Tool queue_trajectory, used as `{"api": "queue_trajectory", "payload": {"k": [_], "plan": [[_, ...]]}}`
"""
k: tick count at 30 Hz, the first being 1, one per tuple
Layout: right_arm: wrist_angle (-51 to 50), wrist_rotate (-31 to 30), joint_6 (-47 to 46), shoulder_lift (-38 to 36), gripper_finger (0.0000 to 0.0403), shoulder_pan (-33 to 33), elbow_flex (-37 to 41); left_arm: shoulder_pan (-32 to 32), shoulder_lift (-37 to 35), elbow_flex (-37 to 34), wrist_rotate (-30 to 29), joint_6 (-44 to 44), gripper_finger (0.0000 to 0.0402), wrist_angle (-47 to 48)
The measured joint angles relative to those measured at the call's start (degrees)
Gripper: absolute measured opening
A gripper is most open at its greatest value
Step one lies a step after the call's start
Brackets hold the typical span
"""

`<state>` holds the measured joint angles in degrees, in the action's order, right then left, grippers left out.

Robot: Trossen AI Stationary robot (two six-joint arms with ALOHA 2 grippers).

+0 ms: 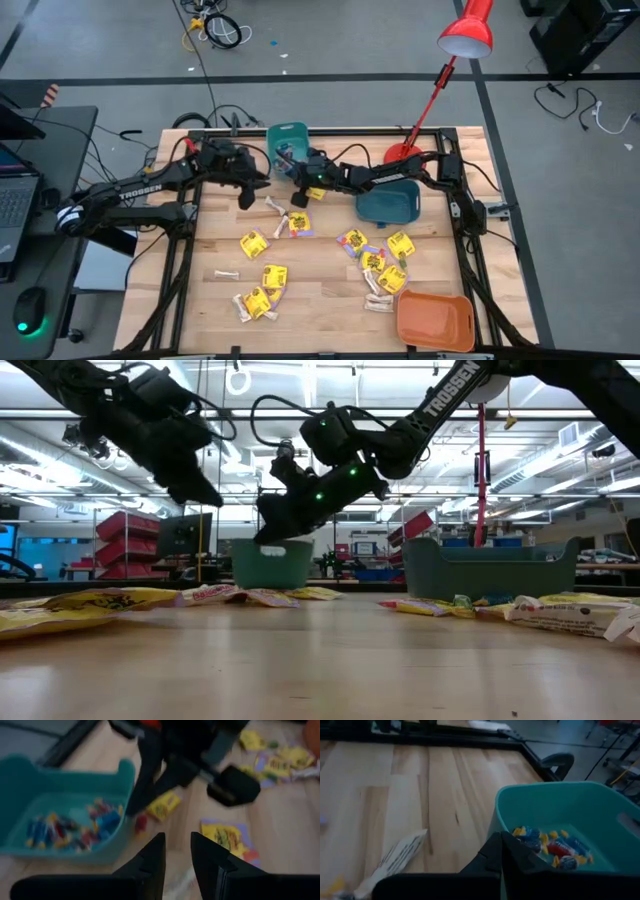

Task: Sort candy
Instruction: Put the red candy into the green bin

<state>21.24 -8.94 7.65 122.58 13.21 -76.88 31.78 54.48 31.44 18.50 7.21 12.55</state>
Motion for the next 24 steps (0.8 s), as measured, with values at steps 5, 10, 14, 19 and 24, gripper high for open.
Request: {"api": "queue_trajectory", "payload": {"k": [5,10,14,19,24], "plan": [[-7.52,0.01,-0.01,-3.69,0.0,-0.69,0.02,-1.79,0.53,0.0,-4.07,-0.55,0.0094,0.98],[-18.0,0.06,0.01,-7.32,0.0,-1.51,-0.02,-3.6,4.05,0.0,-5.88,-1.48,0.0094,-5.17],[-25.34,-0.94,-0.51,-8.15,0.0,-1.51,-0.02,-4.54,9.11,0.0,-6.27,-1.5,0.0094,-10.44],[-35.16,-5.51,-3.2,-8.15,0.0,-1.04,0.01,-5.35,15.46,0.0,-7.12,-1.56,0.0094,-11.92],[-38.5,-8.57,-5.89,-8.05,0.0,0.79,0.03,-5.48,17.72,-0.02,-15.98,-1.83,0.0094,-11.29]]}}
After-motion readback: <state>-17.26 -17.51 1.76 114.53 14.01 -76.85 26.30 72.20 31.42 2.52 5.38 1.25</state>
